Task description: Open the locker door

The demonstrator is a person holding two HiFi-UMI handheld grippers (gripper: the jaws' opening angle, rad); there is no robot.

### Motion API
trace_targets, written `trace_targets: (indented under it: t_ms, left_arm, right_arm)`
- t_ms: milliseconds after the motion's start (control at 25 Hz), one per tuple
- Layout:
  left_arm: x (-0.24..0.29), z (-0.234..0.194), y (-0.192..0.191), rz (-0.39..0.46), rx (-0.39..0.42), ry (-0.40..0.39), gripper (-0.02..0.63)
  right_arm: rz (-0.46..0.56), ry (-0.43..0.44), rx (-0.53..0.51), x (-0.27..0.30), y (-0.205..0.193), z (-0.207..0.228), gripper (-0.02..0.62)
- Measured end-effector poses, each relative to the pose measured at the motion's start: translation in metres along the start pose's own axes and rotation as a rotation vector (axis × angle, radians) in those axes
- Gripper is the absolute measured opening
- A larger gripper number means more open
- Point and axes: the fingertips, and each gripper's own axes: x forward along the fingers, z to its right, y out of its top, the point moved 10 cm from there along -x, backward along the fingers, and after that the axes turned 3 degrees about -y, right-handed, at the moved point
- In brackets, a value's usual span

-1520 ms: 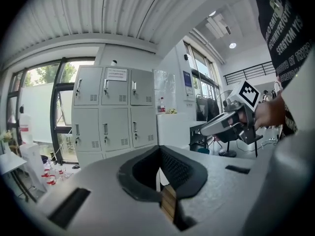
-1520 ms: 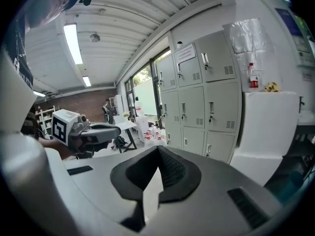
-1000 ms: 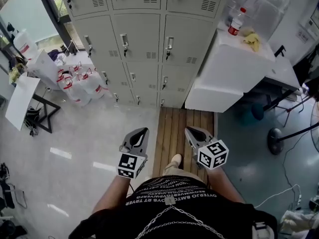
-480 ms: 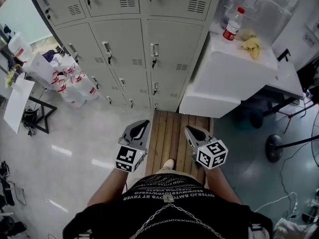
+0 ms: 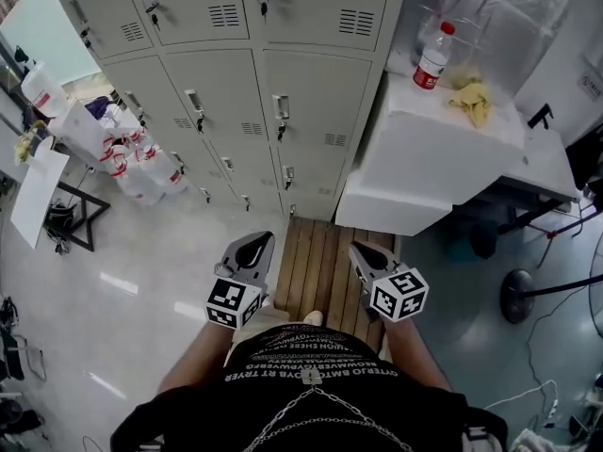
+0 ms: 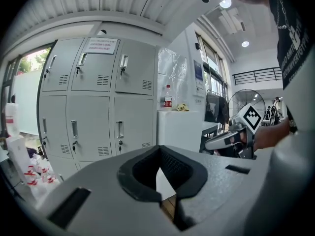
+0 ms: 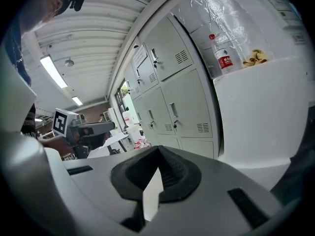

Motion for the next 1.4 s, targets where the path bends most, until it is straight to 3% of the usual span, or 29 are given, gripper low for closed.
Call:
trace_targets:
  t_ms: [240, 480, 1400]
  left_arm:
    - [0.010, -0.010, 0.002, 0.002, -0.001, -0.001, -0.001]
    - [0.042, -0.028, 0.006, 0.014, 0.004, -0.051, 0.000]
    - [0.120, -0.208, 0.032, -0.017, 0.049, -0.082, 0.000]
  right_arm:
    - [0.009, -0.003, -0.001, 0.013, 0.008, 0.010, -0.005]
    - [0.016, -0.061, 0.006, 0.021, 0.027, 0.023, -0.005]
    - [0.031, -0.092, -0.060, 0.224, 0.146, 0.051, -0.005]
